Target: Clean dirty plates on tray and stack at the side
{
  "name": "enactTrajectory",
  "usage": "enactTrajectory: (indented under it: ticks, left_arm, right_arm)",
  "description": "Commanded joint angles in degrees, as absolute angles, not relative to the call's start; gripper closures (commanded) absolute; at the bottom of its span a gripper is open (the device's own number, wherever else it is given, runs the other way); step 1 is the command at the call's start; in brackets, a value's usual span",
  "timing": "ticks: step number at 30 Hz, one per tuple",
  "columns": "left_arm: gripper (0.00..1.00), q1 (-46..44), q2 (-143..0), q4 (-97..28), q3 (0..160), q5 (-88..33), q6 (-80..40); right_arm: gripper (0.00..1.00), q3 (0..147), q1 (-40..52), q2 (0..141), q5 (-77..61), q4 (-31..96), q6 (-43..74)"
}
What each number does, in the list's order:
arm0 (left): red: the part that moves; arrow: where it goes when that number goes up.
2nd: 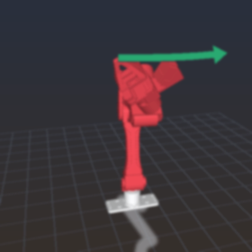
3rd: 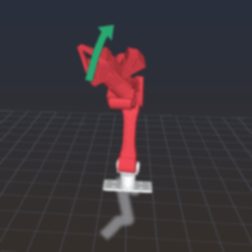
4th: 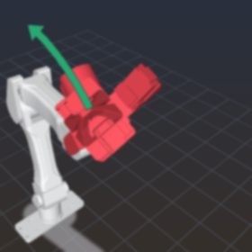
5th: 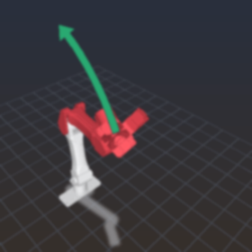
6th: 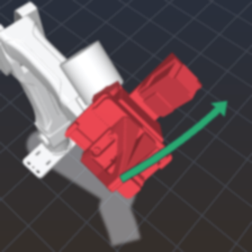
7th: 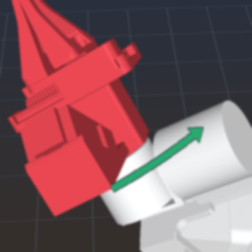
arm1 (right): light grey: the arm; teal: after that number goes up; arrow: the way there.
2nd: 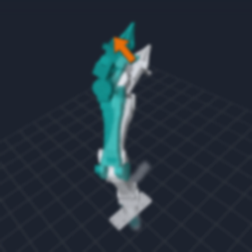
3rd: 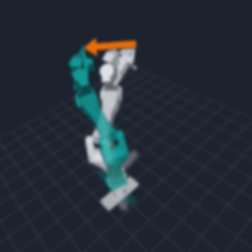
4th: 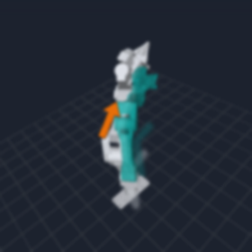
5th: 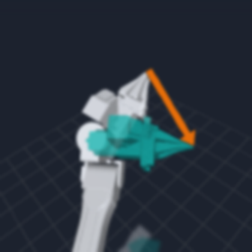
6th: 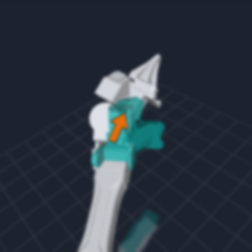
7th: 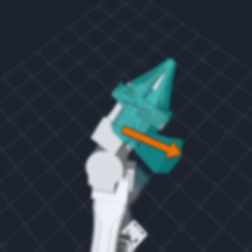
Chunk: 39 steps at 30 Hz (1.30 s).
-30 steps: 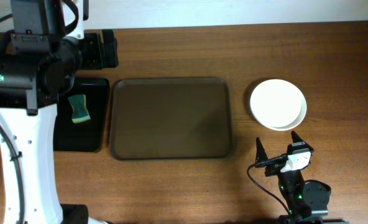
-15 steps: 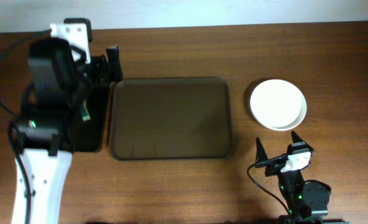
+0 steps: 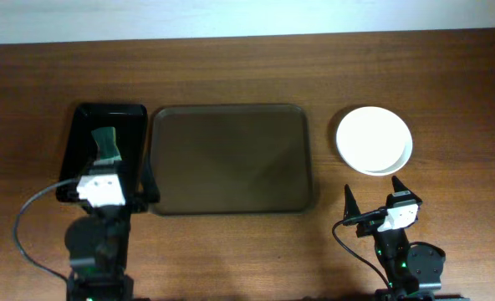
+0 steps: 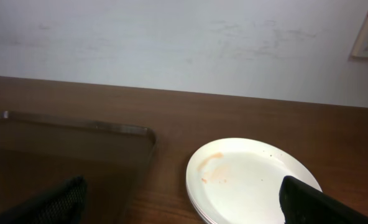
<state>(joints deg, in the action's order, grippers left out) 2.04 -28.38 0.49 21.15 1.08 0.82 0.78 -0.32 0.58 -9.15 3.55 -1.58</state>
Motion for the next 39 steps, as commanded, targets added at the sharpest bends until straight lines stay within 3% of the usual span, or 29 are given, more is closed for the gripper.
enactTrajectory:
  ticks: [1, 12, 15, 39]
  left_arm:
    - [0.01, 2.52, -19.53, 0.84, 15.75, 1.28, 6.11]
    - [0.01, 2.52, -2.52, 3.42, 0.73, -0.47, 14.13]
    - [0.01, 2.52, -0.23, -1.43, 0.47, -0.60, 16.78]
    - [0.01, 2.57, -0.30, -4.78, 0.49, 0.19, 17.67]
  right_arm:
    - [0.02, 0.32, 0.10, 0.19, -9.28, 3.64, -1.69]
    - [0.02, 0.32, 0.10, 0.19, -9.28, 3.64, -1.69]
    - [0.02, 0.32, 0.10, 0.19, -9.28, 3.64, -1.69]
    - [0.02, 0.32, 0.10, 0.19, -9.28, 3.64, -1.69]
